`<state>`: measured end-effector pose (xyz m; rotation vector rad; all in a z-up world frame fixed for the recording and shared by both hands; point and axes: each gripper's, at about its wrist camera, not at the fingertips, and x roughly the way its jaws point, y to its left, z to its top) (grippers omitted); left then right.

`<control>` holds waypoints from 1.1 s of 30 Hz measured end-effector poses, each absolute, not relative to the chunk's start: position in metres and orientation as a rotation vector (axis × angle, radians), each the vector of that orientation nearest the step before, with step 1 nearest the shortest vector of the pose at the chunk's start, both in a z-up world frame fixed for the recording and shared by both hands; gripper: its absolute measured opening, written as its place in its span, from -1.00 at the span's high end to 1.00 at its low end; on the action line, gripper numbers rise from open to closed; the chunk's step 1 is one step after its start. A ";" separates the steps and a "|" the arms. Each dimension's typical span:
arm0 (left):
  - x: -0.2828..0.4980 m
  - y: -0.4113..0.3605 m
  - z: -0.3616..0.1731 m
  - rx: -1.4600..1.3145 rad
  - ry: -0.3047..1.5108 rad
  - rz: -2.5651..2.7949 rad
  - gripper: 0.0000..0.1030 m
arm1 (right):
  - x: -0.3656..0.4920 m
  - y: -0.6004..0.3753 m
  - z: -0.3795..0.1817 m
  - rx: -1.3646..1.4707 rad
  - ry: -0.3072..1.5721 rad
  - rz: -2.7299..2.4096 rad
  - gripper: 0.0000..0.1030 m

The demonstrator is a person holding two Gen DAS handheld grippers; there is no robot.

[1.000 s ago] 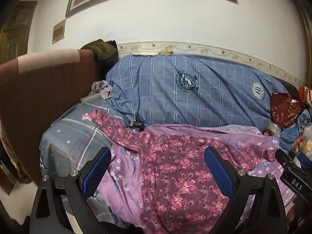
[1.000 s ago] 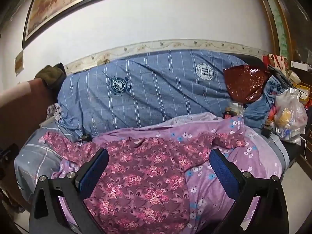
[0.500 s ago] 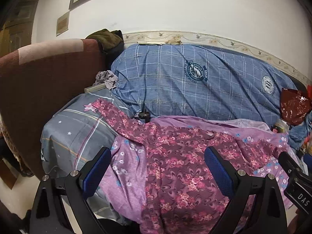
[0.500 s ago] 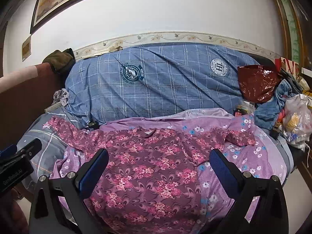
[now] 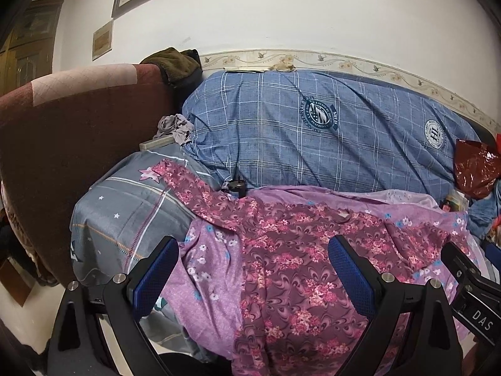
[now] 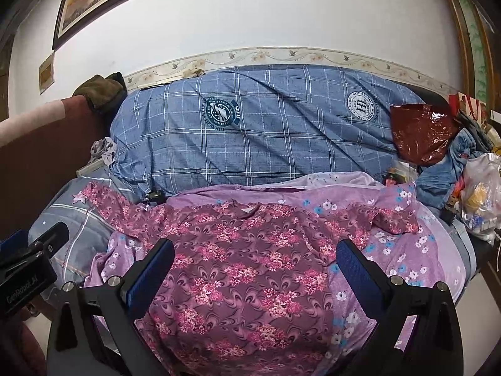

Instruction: Fold small clothes

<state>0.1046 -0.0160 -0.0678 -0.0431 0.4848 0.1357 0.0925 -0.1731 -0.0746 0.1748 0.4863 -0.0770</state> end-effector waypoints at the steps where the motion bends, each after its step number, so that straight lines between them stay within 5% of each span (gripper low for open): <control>1: 0.103 -0.017 -0.069 -0.045 0.484 0.135 -0.89 | 0.092 -0.174 -0.074 0.175 0.484 -0.079 -0.99; 33: 0.130 -0.009 -0.050 0.008 0.508 0.133 -0.88 | 0.125 -0.201 -0.076 0.221 0.479 -0.130 -0.99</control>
